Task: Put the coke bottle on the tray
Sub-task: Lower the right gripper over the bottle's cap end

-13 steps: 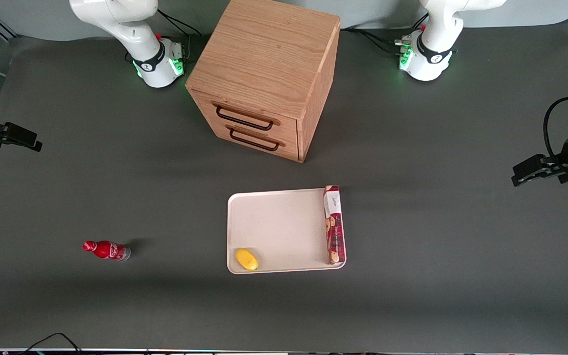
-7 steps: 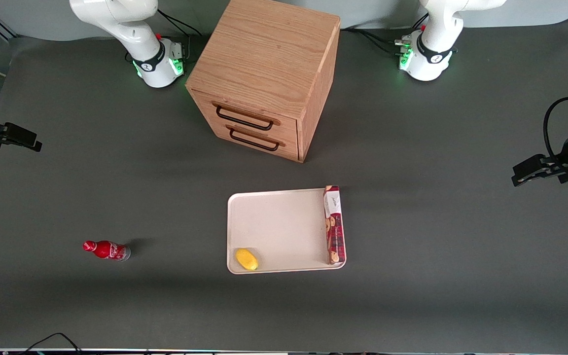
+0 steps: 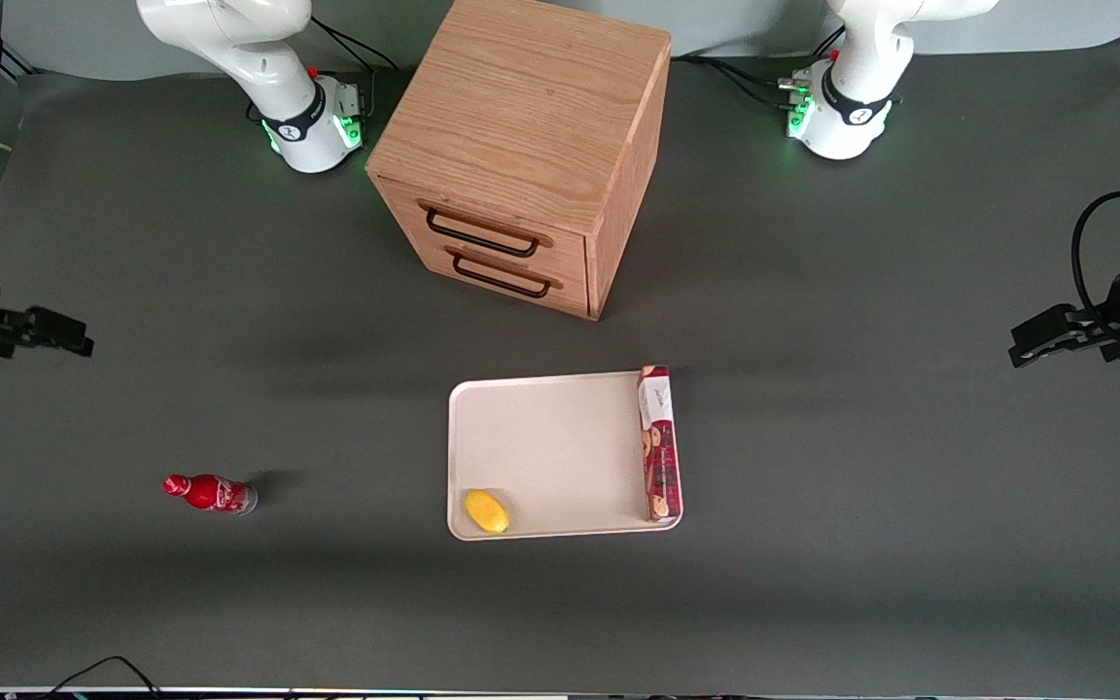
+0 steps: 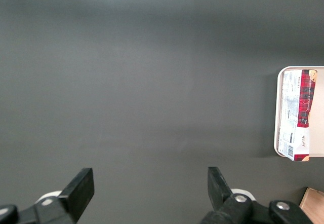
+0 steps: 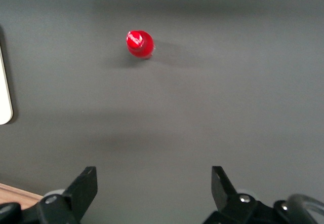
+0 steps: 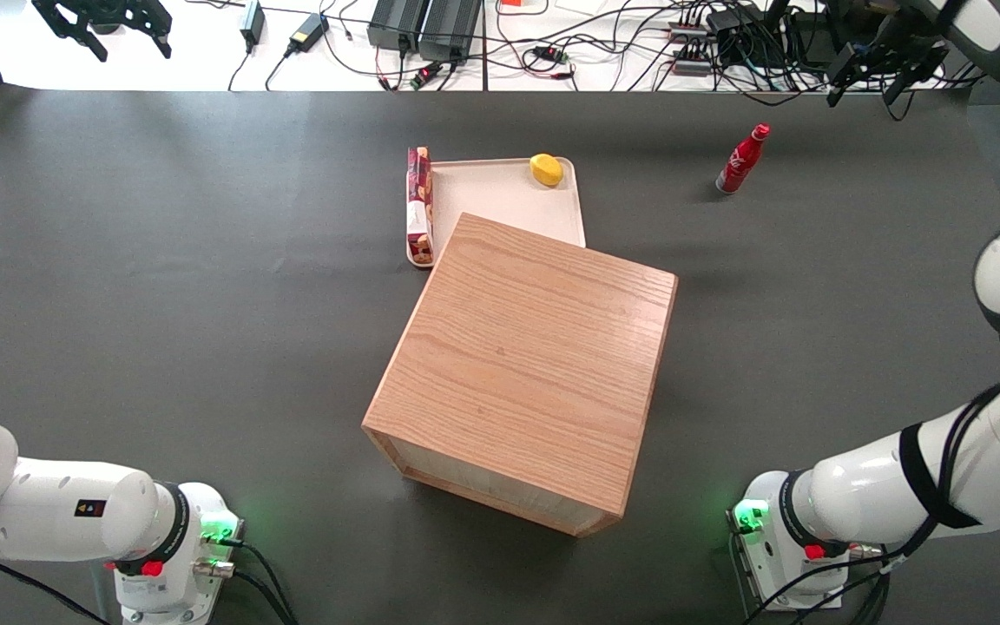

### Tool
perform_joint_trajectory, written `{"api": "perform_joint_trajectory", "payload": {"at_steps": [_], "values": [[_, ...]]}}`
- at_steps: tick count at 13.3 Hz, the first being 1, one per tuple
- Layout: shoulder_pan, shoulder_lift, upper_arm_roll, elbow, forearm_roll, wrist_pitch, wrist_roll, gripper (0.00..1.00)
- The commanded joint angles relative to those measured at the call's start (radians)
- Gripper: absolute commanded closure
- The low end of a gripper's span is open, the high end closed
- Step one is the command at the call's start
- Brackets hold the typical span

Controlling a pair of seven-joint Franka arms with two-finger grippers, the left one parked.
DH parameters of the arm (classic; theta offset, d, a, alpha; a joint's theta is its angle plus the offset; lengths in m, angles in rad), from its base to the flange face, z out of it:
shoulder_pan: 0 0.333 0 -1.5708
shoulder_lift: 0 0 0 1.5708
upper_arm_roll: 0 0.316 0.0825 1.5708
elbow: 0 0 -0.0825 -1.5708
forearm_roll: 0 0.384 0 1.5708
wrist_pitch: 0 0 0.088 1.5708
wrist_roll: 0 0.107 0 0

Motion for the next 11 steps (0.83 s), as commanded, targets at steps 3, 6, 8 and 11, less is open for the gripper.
{"api": "perform_joint_trajectory", "payload": {"at_steps": [3,6,8,11], "values": [[0.024,0.257,-0.017,0.201,0.062,0.012,-0.09,0.0],[0.035,0.349,-0.011,0.212,0.061,0.104,-0.09,0.0],[0.035,0.389,-0.009,0.212,0.065,0.18,-0.106,0.0],[0.039,0.409,-0.006,0.209,0.096,0.211,-0.123,0.0]]}}
